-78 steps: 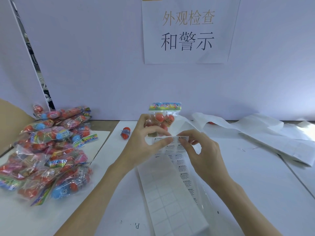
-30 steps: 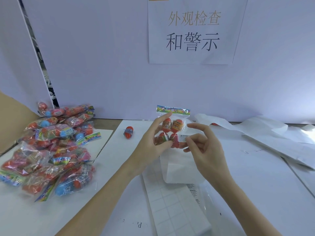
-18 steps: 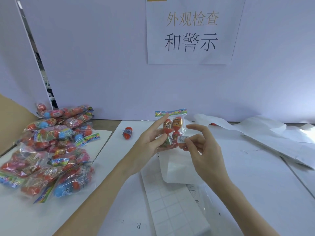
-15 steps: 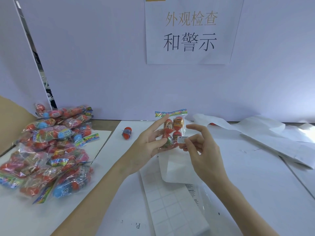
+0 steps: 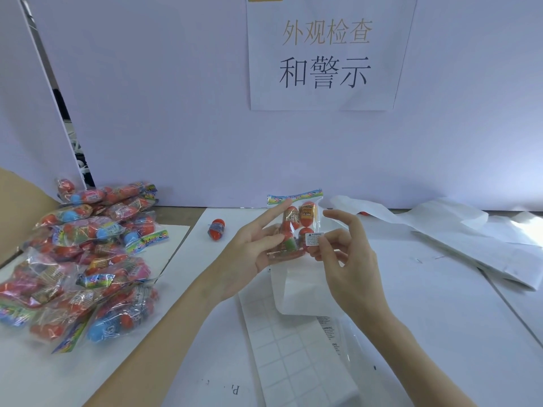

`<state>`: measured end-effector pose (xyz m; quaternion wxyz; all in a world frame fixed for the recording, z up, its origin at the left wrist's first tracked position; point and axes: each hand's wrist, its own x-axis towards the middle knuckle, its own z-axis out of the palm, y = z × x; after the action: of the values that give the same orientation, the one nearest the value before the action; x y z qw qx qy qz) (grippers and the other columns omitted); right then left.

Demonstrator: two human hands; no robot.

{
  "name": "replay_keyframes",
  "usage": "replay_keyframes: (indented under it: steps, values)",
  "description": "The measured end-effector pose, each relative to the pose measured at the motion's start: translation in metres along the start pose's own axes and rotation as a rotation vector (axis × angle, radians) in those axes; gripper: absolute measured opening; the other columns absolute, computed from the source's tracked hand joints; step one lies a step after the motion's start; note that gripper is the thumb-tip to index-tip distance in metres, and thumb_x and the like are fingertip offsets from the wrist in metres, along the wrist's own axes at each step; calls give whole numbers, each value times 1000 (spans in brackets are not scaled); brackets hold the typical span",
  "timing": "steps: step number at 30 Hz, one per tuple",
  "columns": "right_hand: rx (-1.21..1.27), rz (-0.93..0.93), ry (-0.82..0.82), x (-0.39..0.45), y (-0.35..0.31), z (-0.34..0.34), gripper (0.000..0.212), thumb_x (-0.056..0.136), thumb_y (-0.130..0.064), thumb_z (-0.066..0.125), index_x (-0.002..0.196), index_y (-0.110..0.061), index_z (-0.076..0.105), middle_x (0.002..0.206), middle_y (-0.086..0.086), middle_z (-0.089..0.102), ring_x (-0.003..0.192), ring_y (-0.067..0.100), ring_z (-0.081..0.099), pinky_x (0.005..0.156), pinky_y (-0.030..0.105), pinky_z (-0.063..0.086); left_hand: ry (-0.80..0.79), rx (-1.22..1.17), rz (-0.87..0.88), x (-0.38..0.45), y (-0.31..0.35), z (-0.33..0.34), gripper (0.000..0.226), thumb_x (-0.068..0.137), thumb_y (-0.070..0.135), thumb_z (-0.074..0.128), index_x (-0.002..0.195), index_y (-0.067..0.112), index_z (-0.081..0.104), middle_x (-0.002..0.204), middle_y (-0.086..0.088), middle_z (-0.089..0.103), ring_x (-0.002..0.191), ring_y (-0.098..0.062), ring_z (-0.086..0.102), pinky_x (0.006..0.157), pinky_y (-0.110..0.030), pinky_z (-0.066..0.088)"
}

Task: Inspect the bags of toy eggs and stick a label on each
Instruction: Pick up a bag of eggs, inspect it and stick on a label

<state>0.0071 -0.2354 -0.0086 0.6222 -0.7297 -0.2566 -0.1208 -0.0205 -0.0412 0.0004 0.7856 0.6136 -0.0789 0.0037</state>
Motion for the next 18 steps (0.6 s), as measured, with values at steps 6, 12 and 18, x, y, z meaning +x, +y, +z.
replay_keyframes:
  steps: [6, 12, 18]
  values:
    - [146, 111, 107, 2, -6, -3, 37, 103, 0, 54, 129, -26, 52, 83, -1, 73, 74, 17, 75, 73, 18, 54, 36, -14, 25, 0, -1, 3, 65, 94, 1, 63, 152, 29, 53, 138, -23, 63, 122, -41, 66, 99, -43, 57]
    - [234, 125, 81, 3, -13, -6, 39, 102, -1, 58, 128, -29, 50, 81, 0, 74, 75, 22, 78, 70, 22, 58, 155, 114, 88, -1, -1, 10, 56, 95, 15, 73, 144, 37, 59, 126, -13, 72, 111, -34, 72, 95, -43, 59]
    - [-15, 8, -63, -1, -4, -2, 43, 100, -6, 66, 129, -31, 48, 81, -15, 77, 80, 8, 75, 77, 12, 53, 181, 205, 121, -3, -2, 15, 67, 87, 10, 81, 141, 41, 58, 128, -9, 70, 116, -27, 71, 94, -35, 60]
